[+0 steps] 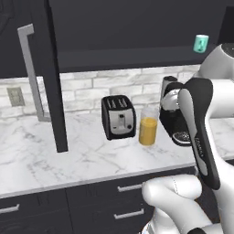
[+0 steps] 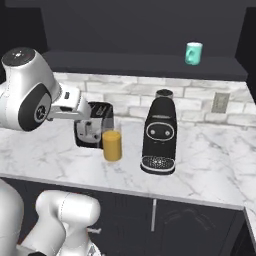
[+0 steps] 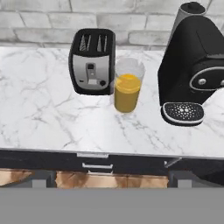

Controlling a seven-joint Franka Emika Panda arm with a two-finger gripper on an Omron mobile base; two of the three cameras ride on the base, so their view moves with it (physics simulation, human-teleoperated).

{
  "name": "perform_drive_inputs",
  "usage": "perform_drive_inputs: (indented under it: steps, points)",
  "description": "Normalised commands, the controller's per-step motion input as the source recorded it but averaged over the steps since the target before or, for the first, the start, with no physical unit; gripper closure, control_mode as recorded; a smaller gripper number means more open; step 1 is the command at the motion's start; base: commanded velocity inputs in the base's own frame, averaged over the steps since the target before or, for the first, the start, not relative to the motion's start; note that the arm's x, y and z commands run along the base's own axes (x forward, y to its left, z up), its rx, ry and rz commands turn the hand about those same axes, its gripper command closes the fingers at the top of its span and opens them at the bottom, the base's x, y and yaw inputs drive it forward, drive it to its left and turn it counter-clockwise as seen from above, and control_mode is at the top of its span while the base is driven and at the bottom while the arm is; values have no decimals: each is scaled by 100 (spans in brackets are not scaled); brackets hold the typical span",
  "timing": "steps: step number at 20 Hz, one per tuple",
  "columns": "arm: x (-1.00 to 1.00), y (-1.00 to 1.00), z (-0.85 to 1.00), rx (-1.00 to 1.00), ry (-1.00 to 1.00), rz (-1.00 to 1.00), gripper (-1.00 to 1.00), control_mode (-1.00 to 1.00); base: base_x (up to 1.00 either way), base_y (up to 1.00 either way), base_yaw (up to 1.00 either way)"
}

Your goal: There is a tray on the dining counter. Grab the cup, mug, and pitcher and place them on the tray. The pitcher may be placed next to the tray if it cannot fit the tray.

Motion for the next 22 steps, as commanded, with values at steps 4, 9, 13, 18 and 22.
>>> perform_drive_inputs:
  steps: [4,9,13,18,22]
  points:
    - [0,0,0,0,0,0,-100,100,51,-44,0]
    - [0,-4,0,0,0,0,-100,-100,10,-26,0]
    - [0,-47,0,0,0,0,-100,-100,0,0,0]
    - [-48,-62,44,0,-30,0,-100,-100,0,0,0]
    - [-48,-47,43,-2,-38,-1,-100,-100,0,0,0]
